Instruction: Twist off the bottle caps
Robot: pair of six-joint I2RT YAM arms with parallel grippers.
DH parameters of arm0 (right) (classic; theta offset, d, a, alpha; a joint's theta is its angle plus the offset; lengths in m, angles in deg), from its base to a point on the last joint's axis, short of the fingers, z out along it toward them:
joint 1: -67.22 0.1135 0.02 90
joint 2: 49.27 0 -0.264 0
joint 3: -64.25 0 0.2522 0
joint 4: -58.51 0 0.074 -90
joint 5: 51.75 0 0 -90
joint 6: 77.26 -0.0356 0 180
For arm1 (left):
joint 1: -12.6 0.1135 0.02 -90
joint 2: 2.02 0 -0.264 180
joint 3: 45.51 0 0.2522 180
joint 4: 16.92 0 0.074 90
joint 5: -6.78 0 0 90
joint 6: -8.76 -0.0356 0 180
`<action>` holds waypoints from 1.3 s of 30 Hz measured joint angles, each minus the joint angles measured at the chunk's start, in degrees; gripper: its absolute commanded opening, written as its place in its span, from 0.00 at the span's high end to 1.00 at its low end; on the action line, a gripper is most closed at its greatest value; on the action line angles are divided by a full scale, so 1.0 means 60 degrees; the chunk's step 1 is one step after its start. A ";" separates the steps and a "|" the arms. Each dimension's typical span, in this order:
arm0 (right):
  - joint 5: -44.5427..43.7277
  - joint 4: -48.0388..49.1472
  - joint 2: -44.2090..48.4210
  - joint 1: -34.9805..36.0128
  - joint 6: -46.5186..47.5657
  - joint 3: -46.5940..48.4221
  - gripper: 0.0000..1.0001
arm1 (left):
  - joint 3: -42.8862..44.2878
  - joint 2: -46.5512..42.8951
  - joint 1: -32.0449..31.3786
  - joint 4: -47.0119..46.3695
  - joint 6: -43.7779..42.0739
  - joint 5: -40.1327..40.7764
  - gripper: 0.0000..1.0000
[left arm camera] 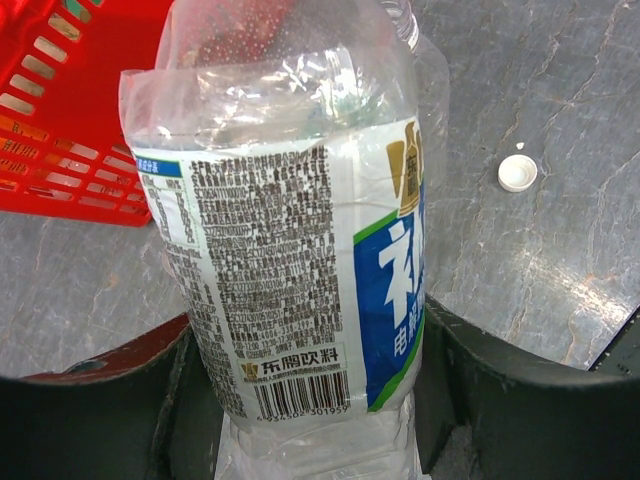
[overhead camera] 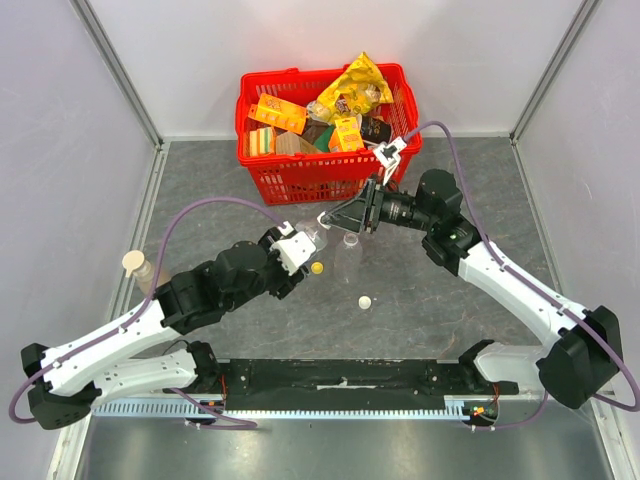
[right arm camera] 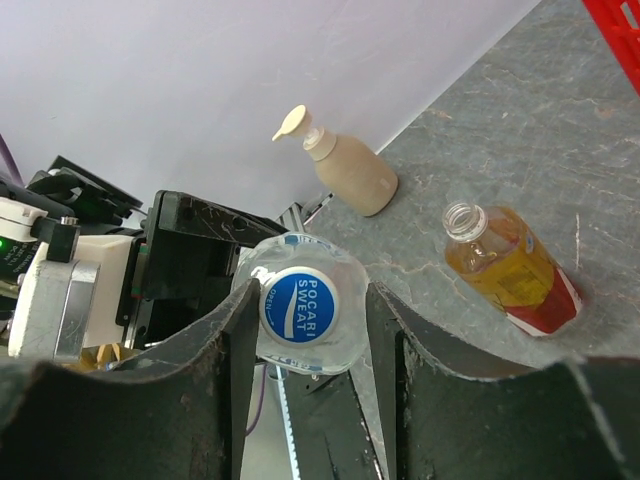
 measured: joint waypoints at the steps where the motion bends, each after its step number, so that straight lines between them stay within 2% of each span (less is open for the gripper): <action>1: 0.0022 0.0062 -0.0011 0.0011 -0.0029 -0.0025 0.49 | -0.0004 0.0004 0.0015 0.0000 0.0000 -0.0004 0.71; 4: 0.0106 0.0157 -0.0055 0.0011 -0.0091 -0.0040 0.57 | -0.0004 0.0004 0.0036 -0.0004 0.0000 0.0004 0.71; 7: 0.0197 0.0306 -0.0091 0.0022 -0.0142 -0.0040 0.91 | -0.0007 0.0007 0.0066 0.0004 0.0000 0.0015 0.71; 9: 0.0259 0.0393 -0.0109 0.0029 -0.0157 -0.0044 1.00 | -0.0007 0.0000 0.0069 -0.0007 0.0004 0.0022 0.71; 24: 0.0299 0.0470 -0.0124 0.0029 0.0215 -0.0124 1.00 | -0.0004 0.0000 0.0095 0.0080 0.0011 -0.0058 0.71; 39: 0.1126 0.0816 0.0492 0.0011 0.0812 -0.0266 1.00 | 0.0525 -0.0135 0.0288 0.0521 0.0233 -0.1872 0.73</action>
